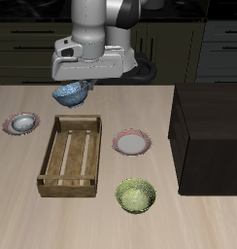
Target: Place the white bowl on the off-center plate and place the blue bowl on top of the wooden shelf
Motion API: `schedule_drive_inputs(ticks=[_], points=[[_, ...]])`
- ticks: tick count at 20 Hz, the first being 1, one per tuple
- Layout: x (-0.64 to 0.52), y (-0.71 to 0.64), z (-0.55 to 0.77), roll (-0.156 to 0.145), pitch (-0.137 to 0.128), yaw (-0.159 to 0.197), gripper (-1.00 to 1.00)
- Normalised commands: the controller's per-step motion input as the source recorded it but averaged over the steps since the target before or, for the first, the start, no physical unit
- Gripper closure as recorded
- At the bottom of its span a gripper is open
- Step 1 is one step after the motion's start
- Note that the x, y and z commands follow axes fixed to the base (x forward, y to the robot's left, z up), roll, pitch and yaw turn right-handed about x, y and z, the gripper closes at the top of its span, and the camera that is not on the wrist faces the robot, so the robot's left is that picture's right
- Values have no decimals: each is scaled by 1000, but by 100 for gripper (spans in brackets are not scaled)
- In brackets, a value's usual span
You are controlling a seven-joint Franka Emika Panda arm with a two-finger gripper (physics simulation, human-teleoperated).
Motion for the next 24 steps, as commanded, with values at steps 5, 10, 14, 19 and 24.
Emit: schedule_drive_inputs(ticks=[5,10,14,19,24], points=[[-169,109,615,7,-68,-27,100],[-145,141,460,3,-58,3,100],[-85,26,296,4,-25,-12,100],[-90,67,404,-2,-52,-6,100],[76,17,101,-15,-8,8,100]])
